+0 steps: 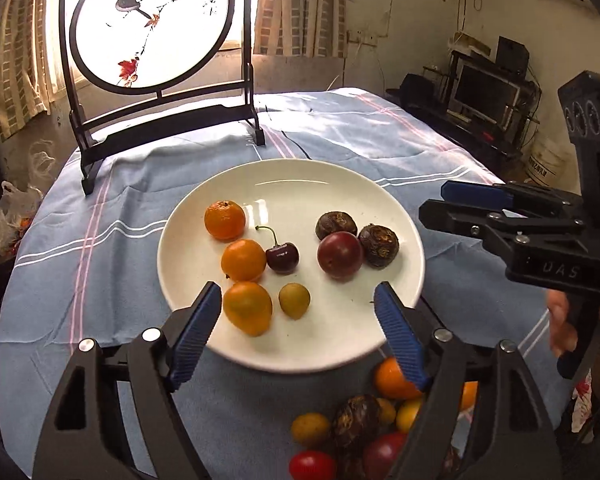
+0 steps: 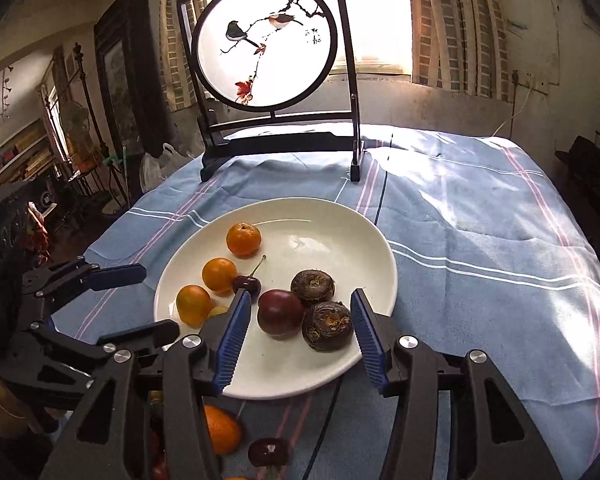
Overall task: Organize fruits
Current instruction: 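Place the yellow fruit and dark brown fruit on the white plate, opening both tools, then grasp a small yellow fruit with the left tool while the right tool grasps a dark brown fruit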
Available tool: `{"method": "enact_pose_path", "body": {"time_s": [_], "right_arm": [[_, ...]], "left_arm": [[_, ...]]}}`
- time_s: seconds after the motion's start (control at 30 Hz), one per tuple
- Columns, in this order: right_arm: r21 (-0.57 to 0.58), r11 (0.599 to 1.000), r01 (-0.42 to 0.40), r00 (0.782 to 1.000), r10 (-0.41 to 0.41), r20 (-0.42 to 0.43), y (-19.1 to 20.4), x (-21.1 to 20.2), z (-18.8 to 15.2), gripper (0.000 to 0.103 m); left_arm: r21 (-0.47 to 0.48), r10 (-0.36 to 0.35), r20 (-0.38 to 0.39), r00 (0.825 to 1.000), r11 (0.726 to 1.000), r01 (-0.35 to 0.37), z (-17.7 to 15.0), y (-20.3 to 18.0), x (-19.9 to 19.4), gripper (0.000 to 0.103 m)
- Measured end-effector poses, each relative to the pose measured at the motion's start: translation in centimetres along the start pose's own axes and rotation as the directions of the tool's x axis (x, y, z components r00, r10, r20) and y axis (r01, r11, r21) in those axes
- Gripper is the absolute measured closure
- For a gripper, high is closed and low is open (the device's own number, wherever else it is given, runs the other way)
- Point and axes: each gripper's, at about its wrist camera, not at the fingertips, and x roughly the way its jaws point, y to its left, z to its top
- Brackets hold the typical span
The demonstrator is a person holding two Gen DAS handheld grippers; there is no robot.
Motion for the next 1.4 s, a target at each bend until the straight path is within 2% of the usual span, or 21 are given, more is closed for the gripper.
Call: {"method": "enact_pose_path", "body": {"time_s": [0.13, 0.3, 0.37, 0.43, 0.57, 0.63, 0.77, 0.9, 0.97, 1.0, 1.03, 1.13, 1.23, 1.4], "right_arm": [[-0.024, 1.0, -0.018, 1.0, 0.018, -0.016, 1.4, -3.1, -3.6, 0.05], [0.02, 0.998, -0.052, 0.997, 0.053, -0.049, 1.7, -5.9, -9.8, 0.049], [0.065, 0.996, -0.061, 0.996, 0.064, -0.055, 1.3, -6.7, -11.9, 0.049], [0.095, 0.993, -0.063, 0.996, 0.069, -0.057, 1.1, -7.4, -13.5, 0.049], [0.112, 0.992, -0.063, 0.996, 0.07, -0.054, 1.4, -8.1, -14.9, 0.049], [0.111, 0.992, -0.055, 0.997, 0.062, -0.056, 1.6, -8.3, -15.1, 0.049], [0.083, 0.994, -0.065, 0.996, 0.07, -0.063, 2.4, -8.6, -15.4, 0.049], [0.051, 0.993, -0.107, 0.991, 0.111, -0.07, 3.5, -8.2, -15.4, 0.049], [0.041, 0.991, -0.13, 0.988, 0.133, -0.076, 4.1, -7.7, -15.5, 0.05], [0.035, 0.989, -0.142, 0.986, 0.144, -0.084, 4.6, -7.4, -15.5, 0.05], [0.027, 0.988, -0.153, 0.984, 0.155, -0.09, 4.9, -7.1, -15.5, 0.049], [-0.001, 0.985, -0.173, 0.98, 0.172, -0.104, 6.0, -6.5, -15.6, 0.05], [-0.019, 0.982, -0.189, 0.976, 0.186, -0.109, 6.7, -6.2, -15.5, 0.05], [-0.071, 0.978, -0.196, 0.976, 0.188, -0.109, 8.0, -6.3, -15.5, 0.05]], "left_arm": [[0.045, -0.015, -0.006, 1.0, 0.999, 0.015, -4.3, -0.5, -3.9, 0.026], [0.118, -0.011, -0.057, 0.998, 0.993, 0.017, -11.6, -1.4, -6.9, 0.028], [0.15, 0.003, -0.078, 0.997, 0.989, 0.009, -13.7, -1.7, -7.4, 0.037], [0.17, 0.016, -0.096, 0.995, 0.985, 0.0, -14.9, -1.9, -7.3, 0.05], [0.165, -0.019, -0.095, 0.995, 0.986, 0.035, -15.1, -2.5, -6.2, 0.065], [0.138, -0.059, -0.1, 0.993, 0.988, 0.072, -14.7, -2.6, -5.5, 0.067], [0.134, -0.077, -0.104, 0.992, 0.987, 0.091, -14.7, -3.0, -4.6, 0.067], [0.036, -0.175, -0.1, 0.979, 0.983, 0.179, -14.8, -1.5, -3.9, 0.068], [0.058, -0.156, -0.093, 0.983, 0.985, 0.162, -14.8, -1.9, -3.9, 0.068], [0.075, -0.151, -0.091, 0.984, 0.985, 0.158, -14.8, -2.3, -4.0, 0.078], [0.092, -0.149, -0.091, 0.985, 0.983, 0.157, -14.8, -2.7, -4.1, 0.08], [0.125, -0.117, -0.087, 0.989, 0.984, 0.128, -14.7, -3.1, -4.6, 0.08], [0.09, -0.13, -0.065, 0.989, 0.987, 0.135, -14.4, -2.2, -5.8, 0.08], [0.071, -0.087, -0.047, 0.995, 0.993, 0.09, -14.6, -0.8, -7.8, 0.08]]}}
